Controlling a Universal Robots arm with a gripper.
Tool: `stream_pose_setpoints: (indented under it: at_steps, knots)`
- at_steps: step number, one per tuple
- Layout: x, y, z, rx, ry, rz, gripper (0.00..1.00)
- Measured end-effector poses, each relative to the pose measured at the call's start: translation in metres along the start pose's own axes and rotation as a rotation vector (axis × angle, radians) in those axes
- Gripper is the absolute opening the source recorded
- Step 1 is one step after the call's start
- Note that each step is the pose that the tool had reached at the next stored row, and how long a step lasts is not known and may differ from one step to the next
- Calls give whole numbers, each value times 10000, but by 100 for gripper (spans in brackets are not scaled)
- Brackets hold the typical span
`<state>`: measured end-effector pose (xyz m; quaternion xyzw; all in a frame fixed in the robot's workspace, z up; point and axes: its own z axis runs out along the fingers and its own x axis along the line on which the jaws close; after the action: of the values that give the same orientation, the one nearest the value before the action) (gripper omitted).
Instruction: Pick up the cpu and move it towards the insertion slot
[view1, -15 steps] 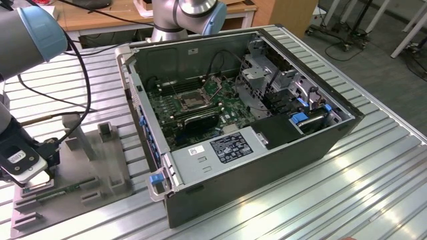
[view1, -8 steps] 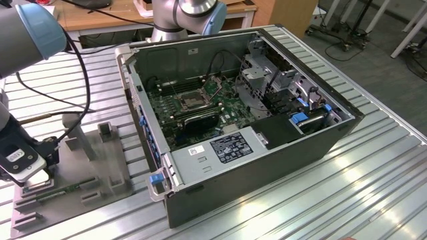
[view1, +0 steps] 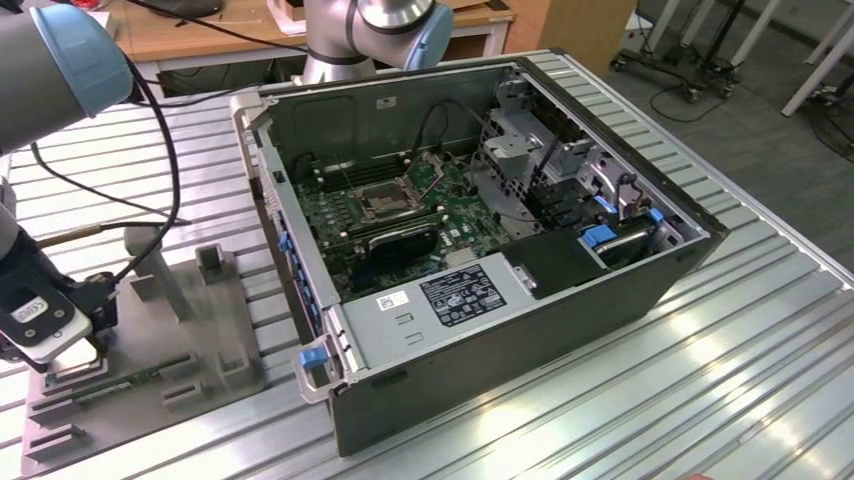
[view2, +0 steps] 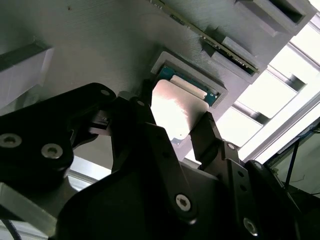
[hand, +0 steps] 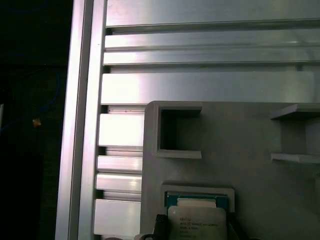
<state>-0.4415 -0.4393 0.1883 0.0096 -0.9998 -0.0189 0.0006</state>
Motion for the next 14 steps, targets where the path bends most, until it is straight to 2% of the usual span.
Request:
stream_pose_setpoints:
  at_steps: [4, 14]
  knots:
    - [-1, 3, -67, -3, -5, 0, 55]
    - [0, 15, -395, -20, -4, 0, 55]
